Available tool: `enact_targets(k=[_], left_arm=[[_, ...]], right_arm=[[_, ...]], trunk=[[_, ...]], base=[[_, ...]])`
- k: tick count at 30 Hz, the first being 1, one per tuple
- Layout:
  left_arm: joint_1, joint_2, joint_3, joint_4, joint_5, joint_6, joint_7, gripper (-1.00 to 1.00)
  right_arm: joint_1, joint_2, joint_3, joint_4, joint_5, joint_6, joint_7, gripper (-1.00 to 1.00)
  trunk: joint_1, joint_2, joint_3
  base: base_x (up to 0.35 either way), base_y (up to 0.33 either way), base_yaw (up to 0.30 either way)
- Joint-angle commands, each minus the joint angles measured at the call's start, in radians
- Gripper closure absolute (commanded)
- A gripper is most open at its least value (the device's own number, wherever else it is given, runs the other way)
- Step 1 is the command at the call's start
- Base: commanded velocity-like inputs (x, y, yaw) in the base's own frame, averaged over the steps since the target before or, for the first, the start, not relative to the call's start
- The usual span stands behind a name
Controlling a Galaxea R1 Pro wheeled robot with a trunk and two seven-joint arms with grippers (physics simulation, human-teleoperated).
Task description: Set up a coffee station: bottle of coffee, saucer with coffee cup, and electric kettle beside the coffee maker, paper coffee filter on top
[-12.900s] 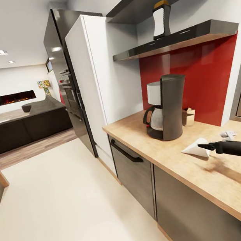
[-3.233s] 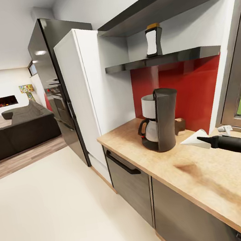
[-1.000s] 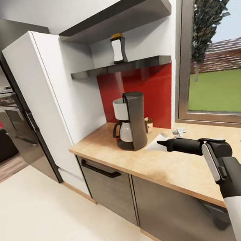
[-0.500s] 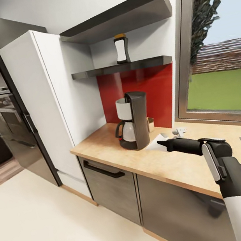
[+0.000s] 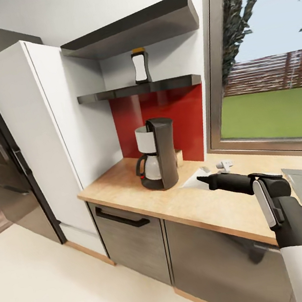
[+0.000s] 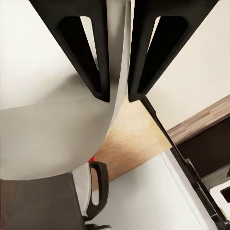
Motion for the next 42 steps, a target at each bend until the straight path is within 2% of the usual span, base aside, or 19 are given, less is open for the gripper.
enact_targets(k=[1,10,19,30,42], left_arm=[[0.001,0.0,0.0,-0.002,-0.001,-0.001,-0.001,-1.0],[0.001,0.001,0.001,-0.002,-0.001,-0.001,-0.001,-1.0],[0.001,0.001,0.001,-0.002,-0.001,-0.001,-0.001,-1.0],[0.001,0.002,0.001,-0.002,-0.001,-0.001,-0.001,-1.0],[0.001,0.002,0.001,-0.002,-0.001,-0.001,-0.001,-1.0]], right_arm=[[-0.001,0.0,-0.001,0.0,-0.004,0.008,0.001,1.0],[-0.001,0.0,-0.001,0.0,-0.004,0.008,0.001,1.0],[-0.001,0.0,-0.001,0.0,-0.004,0.008,0.001,1.0],[-0.001,0.0,-0.001,0.0,-0.005,0.008,0.001,1.0],[-0.001,0.0,-0.001,0.0,-0.005,0.008,0.001,1.0]], trunk=[[0.0,-0.001,0.0],[0.0,-0.001,0.007],[0.0,-0.001,0.008],[0.0,-0.001,0.008],[0.0,-0.001,0.008]], base=[[0.0,0.003,-0.243],[0.0,0.017,-0.211],[0.0,0.227,-0.092],[0.0,0.057,-0.233],[0.0,0.276,-0.03]])
